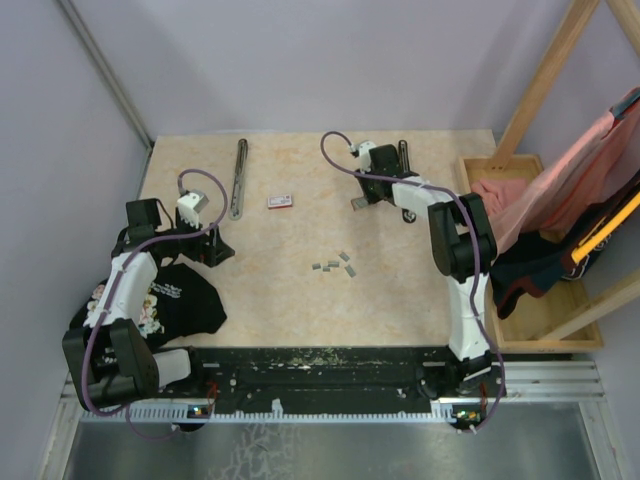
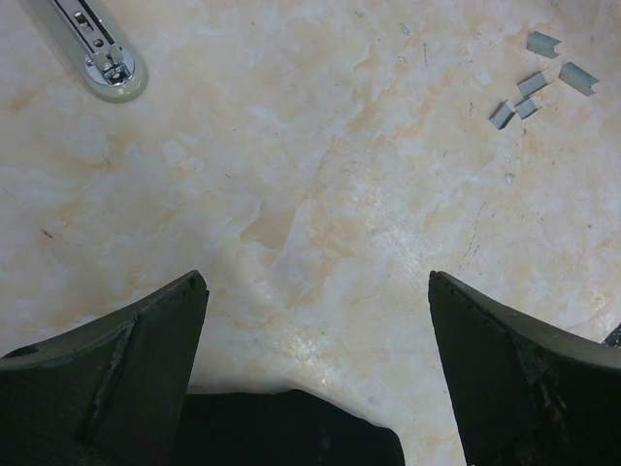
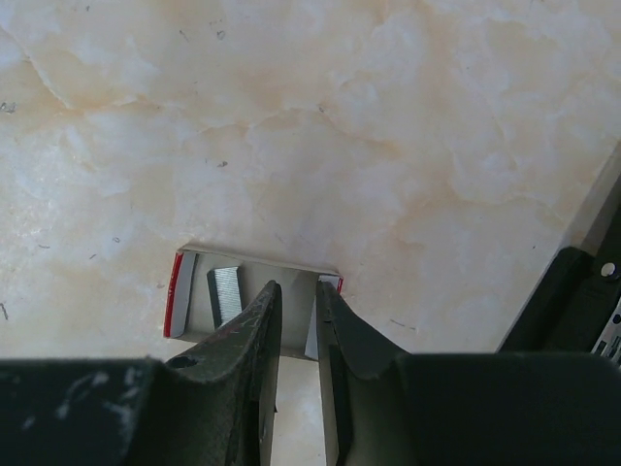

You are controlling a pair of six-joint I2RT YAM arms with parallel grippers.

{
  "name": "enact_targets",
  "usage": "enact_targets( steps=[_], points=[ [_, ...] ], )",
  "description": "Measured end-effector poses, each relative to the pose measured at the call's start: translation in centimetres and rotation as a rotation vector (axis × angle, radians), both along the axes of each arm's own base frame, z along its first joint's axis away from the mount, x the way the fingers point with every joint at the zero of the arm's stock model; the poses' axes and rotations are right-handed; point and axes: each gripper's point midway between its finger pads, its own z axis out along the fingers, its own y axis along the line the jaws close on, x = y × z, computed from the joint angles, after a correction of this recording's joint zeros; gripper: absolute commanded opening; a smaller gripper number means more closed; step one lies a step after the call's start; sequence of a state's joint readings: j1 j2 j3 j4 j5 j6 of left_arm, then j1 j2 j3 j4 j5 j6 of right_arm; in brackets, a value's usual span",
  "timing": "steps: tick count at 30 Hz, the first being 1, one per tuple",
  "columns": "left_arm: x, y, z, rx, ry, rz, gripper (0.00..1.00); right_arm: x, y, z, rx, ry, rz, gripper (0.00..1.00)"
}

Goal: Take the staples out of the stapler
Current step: Place the staple in the staple box, then adjust the staple in the staple box.

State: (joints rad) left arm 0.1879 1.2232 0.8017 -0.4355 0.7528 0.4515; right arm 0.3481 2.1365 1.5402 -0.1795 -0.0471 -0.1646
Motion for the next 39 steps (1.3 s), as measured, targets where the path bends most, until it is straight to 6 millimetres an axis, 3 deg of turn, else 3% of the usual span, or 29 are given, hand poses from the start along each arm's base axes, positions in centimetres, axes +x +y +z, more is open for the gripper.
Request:
enact_targets(
  steps=[24, 34, 39],
  points=[
    [0.0, 0.0, 0.0, -0.006, 0.001, 0.000, 1.00, 0.1, 0.0, 0.3, -0.014, -0.004, 0.018, 0.13],
    [-0.2, 0.0, 0.0, -0.011, 0.009, -0.002, 1.00, -0.2, 0.4, -0.2, -0.012, 0.028, 0.053, 0.13],
    [-0.3, 0.0, 0.0, -0.014, 0.011, -0.002, 1.00, -0.5, 0.5, -1.4, -0.019, 0.060, 0.064, 0.13]
  ],
)
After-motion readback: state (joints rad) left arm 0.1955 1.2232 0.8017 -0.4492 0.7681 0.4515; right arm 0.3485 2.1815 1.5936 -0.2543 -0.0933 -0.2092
